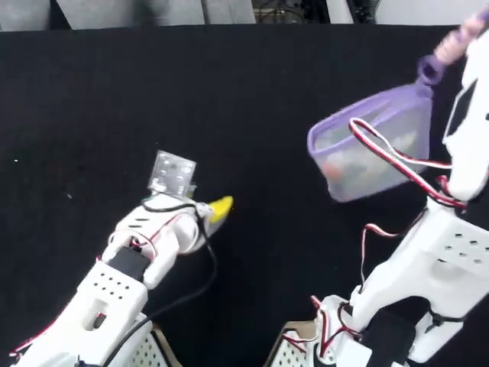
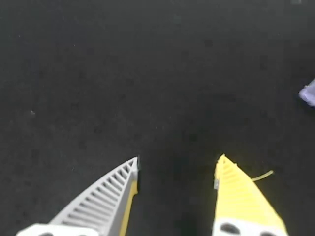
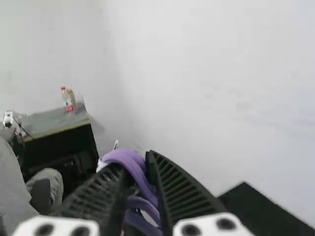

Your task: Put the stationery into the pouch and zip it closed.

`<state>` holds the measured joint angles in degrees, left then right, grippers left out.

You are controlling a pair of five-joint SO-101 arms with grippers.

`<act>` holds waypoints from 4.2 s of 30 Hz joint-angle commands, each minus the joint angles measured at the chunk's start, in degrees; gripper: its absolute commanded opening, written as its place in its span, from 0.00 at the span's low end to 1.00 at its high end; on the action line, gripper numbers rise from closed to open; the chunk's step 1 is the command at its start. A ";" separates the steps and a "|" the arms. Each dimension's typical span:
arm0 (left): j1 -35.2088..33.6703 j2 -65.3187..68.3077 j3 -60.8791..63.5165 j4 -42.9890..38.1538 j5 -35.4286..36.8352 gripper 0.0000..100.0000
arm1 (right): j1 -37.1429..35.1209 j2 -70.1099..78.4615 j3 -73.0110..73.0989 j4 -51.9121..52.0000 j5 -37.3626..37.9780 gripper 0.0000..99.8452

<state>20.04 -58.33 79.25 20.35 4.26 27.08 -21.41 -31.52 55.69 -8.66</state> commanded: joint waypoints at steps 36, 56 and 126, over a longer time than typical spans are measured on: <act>-13.14 -0.88 -8.40 5.19 3.78 0.25 | -29.10 -4.70 15.08 -9.41 36.66 0.01; -4.35 -46.77 -2.24 21.80 12.75 0.25 | -39.38 -4.70 18.86 -7.65 36.31 0.01; 8.75 -24.97 -16.57 3.60 -6.15 0.03 | -25.67 -4.70 28.70 -38.07 36.66 0.01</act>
<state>22.77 -67.21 63.25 16.75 1.01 -2.20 -24.48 -2.07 23.52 27.56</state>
